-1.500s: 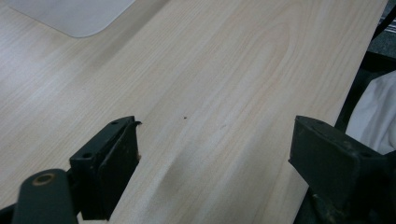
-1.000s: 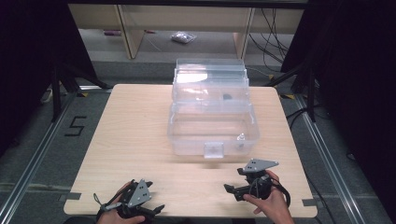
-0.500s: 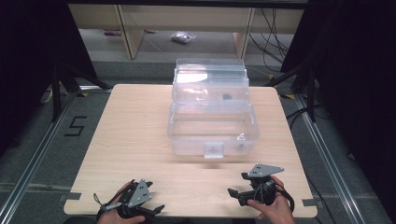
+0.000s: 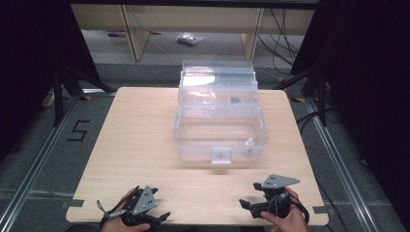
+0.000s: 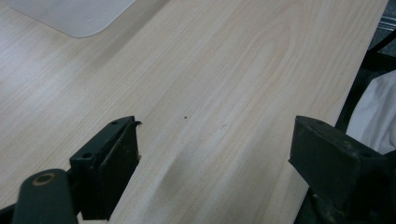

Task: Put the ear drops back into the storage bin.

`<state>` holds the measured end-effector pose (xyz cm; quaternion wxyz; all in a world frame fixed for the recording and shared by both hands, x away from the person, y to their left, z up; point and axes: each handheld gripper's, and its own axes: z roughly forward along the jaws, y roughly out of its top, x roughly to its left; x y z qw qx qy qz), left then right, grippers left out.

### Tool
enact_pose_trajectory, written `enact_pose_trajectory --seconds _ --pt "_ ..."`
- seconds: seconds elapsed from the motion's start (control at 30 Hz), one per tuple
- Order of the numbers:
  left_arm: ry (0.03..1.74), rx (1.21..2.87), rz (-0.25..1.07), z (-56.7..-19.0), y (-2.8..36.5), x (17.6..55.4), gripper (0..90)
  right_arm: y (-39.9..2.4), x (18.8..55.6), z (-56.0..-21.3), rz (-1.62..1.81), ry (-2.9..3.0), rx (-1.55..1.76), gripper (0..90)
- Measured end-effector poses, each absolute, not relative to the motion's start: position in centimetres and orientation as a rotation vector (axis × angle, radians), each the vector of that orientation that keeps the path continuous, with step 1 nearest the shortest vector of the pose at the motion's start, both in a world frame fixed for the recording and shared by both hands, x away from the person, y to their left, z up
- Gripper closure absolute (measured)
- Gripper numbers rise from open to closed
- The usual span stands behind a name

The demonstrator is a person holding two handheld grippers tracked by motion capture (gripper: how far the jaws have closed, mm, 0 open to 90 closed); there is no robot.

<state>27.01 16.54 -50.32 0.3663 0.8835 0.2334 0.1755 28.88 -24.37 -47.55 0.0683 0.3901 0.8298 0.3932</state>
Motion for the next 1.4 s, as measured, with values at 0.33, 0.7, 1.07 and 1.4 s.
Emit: enact_pose_trajectory --seconds 0.33,0.7,1.07,1.4 --pt "0.599 2.276 0.451 -50.3 16.5 27.0 15.1 -24.7 28.3 -47.7 1.177 2.490 1.132 18.8" --pt "0.601 2.270 0.448 -50.3 16.5 27.0 15.1 -24.6 27.5 -48.2 1.133 2.533 1.124 17.2" --pt "0.595 2.274 0.455 -50.3 16.5 27.0 15.1 -24.4 27.0 -48.6 1.072 2.599 1.136 16.9" --pt "0.597 2.284 0.464 -50.3 16.5 27.1 15.1 -24.5 27.2 -48.8 1.062 2.610 1.107 16.9"
